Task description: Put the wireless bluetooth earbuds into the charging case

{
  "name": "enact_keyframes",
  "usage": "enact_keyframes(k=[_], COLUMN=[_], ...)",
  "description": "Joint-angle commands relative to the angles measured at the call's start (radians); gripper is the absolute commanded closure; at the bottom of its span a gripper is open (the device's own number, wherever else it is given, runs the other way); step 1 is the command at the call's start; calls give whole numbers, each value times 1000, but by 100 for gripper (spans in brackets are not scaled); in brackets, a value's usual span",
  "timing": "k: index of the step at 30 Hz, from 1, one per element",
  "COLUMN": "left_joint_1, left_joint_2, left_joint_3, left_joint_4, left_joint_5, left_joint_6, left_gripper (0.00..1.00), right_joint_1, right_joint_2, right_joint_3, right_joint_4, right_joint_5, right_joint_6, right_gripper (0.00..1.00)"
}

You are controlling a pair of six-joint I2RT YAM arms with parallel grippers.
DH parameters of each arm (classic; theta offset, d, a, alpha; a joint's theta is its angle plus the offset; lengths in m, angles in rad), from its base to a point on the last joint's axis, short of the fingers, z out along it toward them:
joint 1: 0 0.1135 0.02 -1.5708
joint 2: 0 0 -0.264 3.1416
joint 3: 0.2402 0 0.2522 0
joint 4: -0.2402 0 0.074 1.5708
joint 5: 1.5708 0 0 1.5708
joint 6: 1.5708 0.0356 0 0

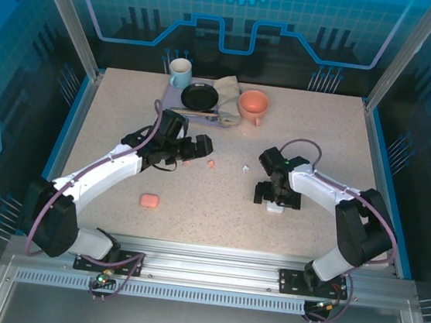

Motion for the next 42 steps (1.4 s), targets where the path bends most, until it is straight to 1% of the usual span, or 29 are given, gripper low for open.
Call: enact_keyframes(k=[1, 11, 19, 25, 42], left_joint_1=[-11, -36, -66, -79, -86], left_joint_2=[0, 17, 39, 42, 45], left_joint_3=[36, 62, 77, 80, 85], left_joint_4=[-8, -13, -18, -21, -15], left_joint_5=[-4, -16, -32, -44, -34], left_joint_6=[-24, -31, -39, -39, -38], left_gripper=[1, 1, 1, 1, 1], right_joint_1=[-5, -64, -71, -75, -65], right_joint_2=[27, 31, 49, 58, 63], right_joint_3=[22, -44, -49, -44, -26], right_joint_4=[20, 95, 113, 107, 57], right_joint_5=[15, -55, -70, -58, -75], right_joint_6=[23, 29, 26, 29, 34], right_gripper=[6, 8, 8, 8, 16])
